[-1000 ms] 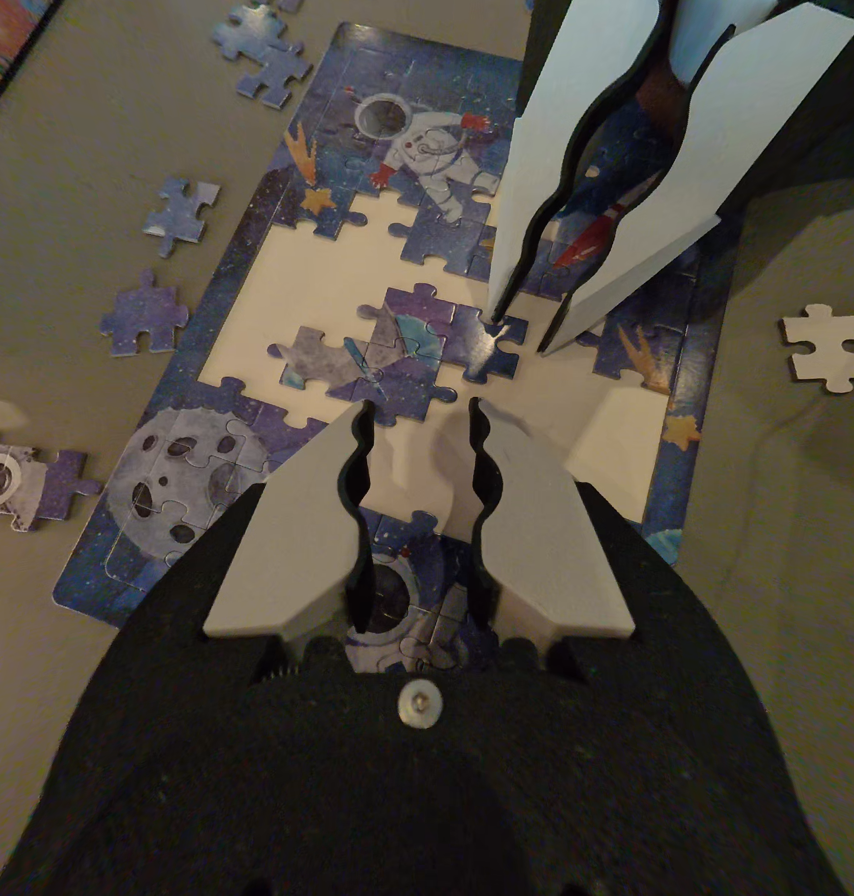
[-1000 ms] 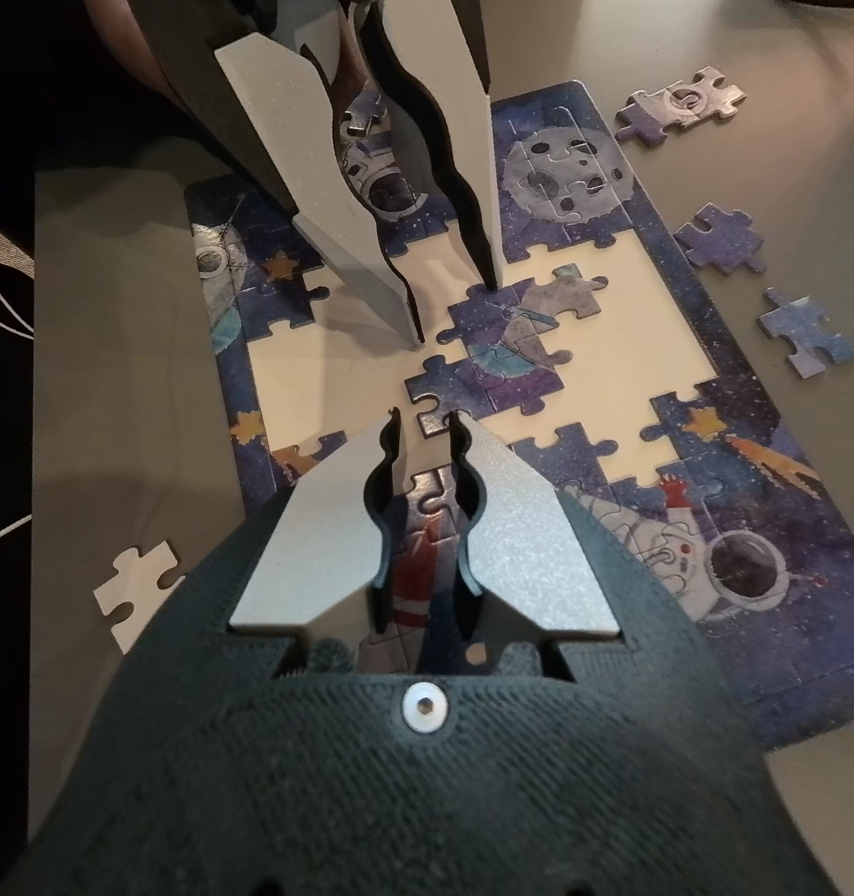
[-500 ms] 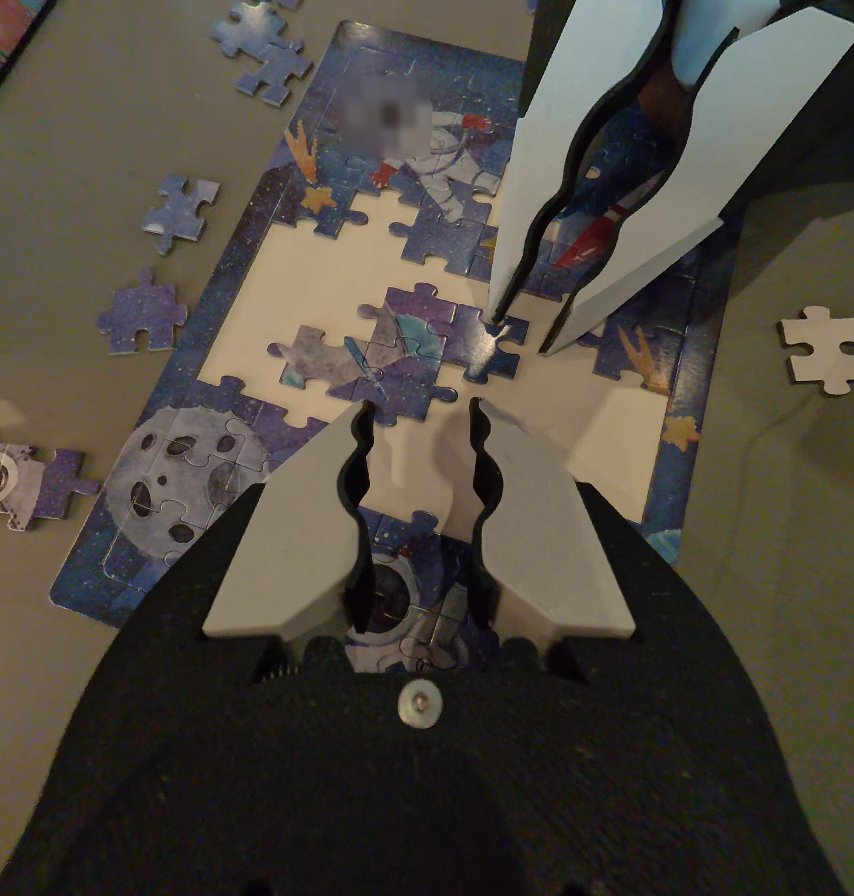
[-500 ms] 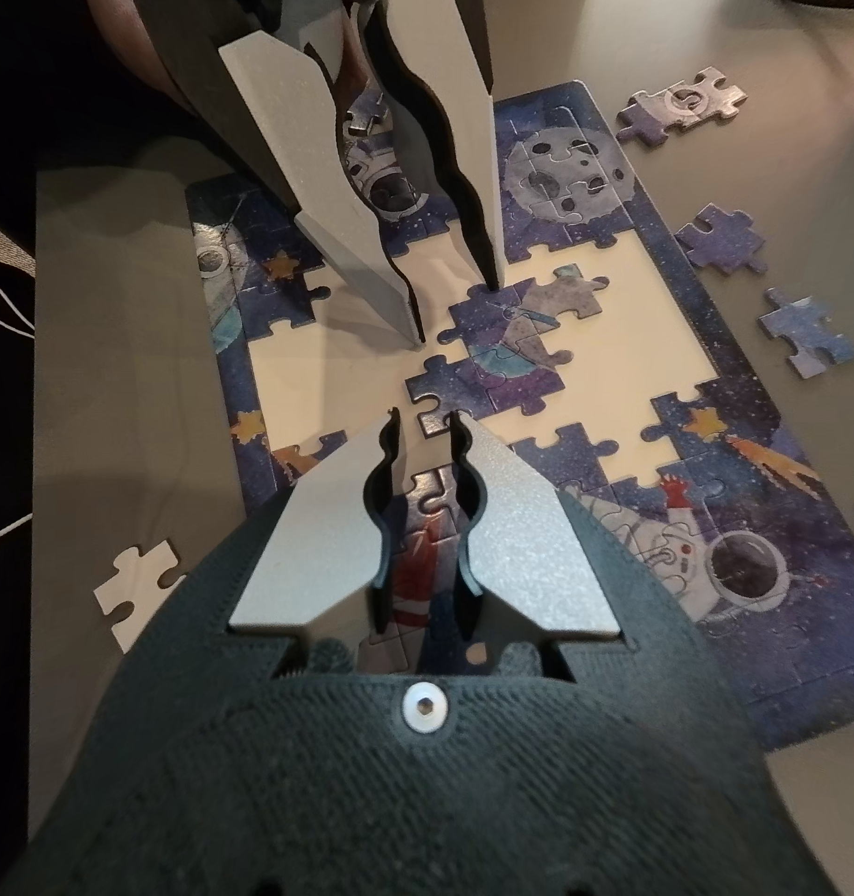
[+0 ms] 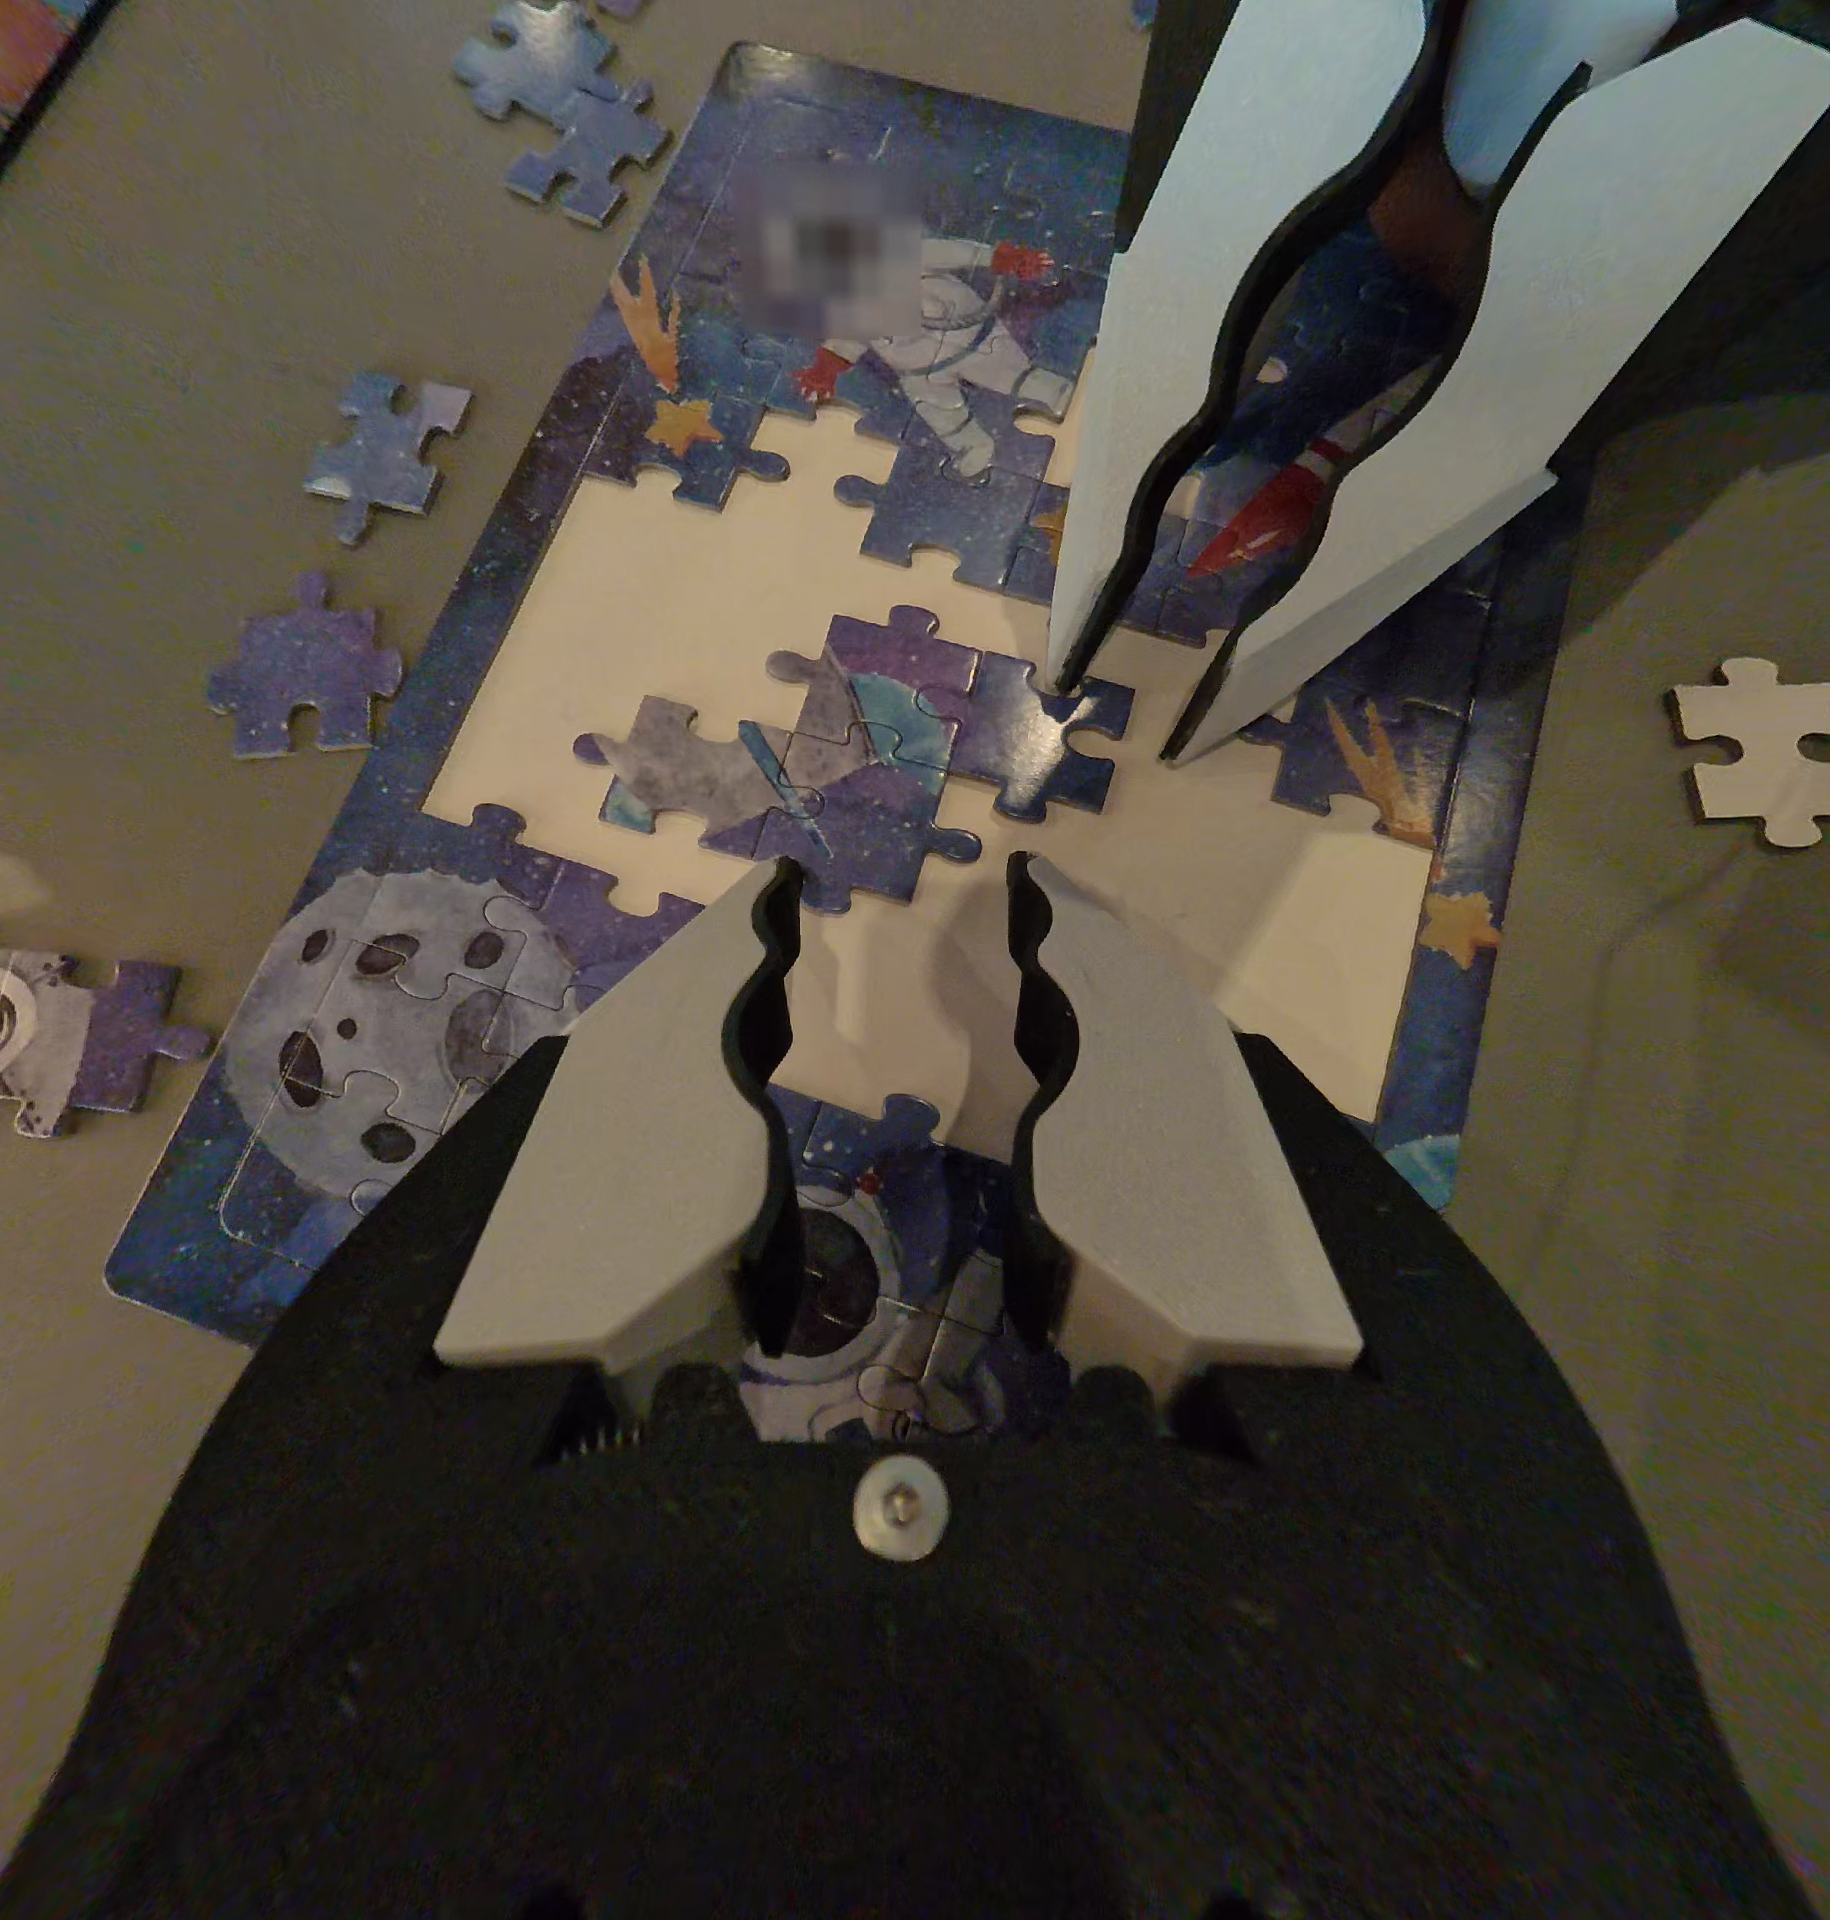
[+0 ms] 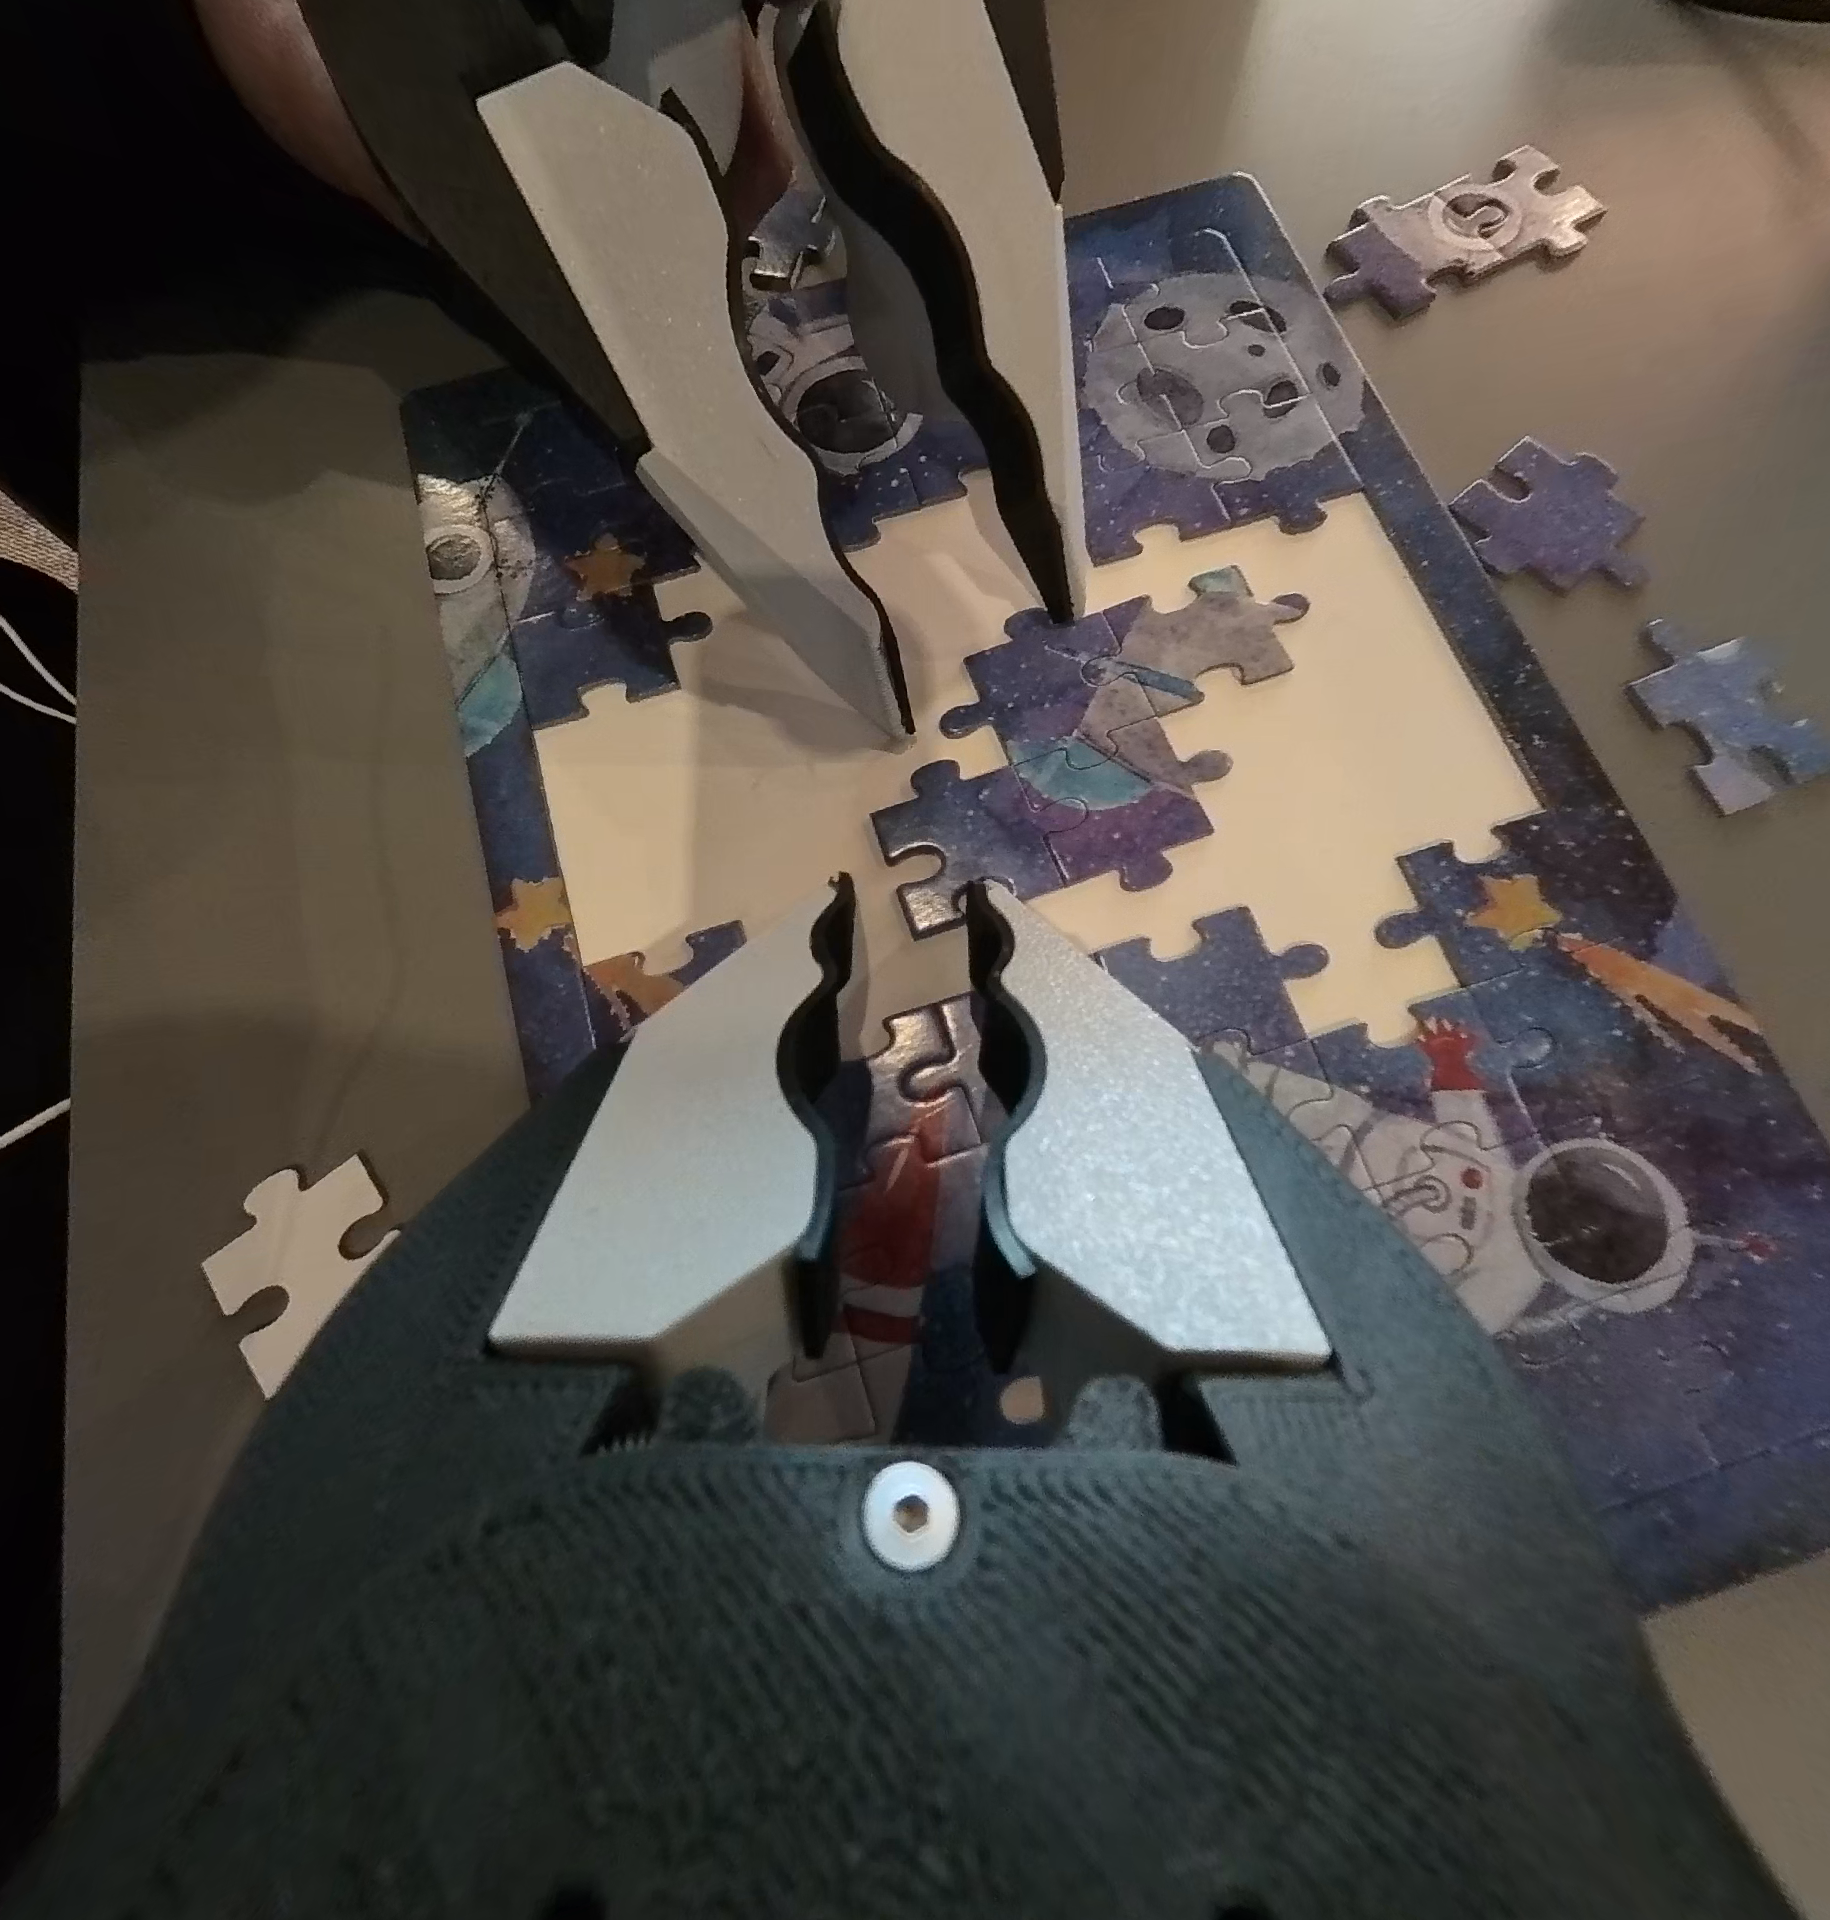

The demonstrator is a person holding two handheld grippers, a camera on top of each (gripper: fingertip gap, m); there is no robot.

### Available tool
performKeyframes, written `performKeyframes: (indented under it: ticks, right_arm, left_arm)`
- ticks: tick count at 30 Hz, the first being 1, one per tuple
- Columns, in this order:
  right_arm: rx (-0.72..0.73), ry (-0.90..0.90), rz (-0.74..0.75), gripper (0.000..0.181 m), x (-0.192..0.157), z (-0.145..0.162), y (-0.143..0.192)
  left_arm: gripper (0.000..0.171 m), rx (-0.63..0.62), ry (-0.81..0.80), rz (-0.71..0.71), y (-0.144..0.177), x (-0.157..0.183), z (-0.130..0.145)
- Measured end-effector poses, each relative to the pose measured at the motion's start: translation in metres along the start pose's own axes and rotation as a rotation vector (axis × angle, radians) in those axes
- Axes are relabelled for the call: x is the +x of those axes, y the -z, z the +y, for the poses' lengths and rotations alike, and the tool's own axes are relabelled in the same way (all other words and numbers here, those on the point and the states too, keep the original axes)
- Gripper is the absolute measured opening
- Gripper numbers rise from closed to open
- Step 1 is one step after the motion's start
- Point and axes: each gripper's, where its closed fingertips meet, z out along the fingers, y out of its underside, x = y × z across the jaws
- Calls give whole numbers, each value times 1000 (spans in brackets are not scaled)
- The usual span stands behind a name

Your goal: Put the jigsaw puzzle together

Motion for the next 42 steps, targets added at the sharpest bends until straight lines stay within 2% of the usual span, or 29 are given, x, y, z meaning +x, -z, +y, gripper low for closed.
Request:
performKeyframes:
  ticks: [23,26,30,36,42]
  right_arm:
    - [-1,21,-16,20,-4,0,0]
    - [35,24,-10,19,-3,-5,3]
    - [182,-7,15,19,4,-26,21]
    - [359,-41,72,16,18,-46,49]
    - [377,-44,74,15,18,-48,51]
  left_arm:
    - [39,4,-5,-3,0,0,0]
    - [35,59,-23,-22,6,-1,-7]
    - [34,219,-27,-182,33,-29,-26]
    - [15,450,161,-420,89,-86,-32]
    - [21,372,280,-487,90,-112,-8]
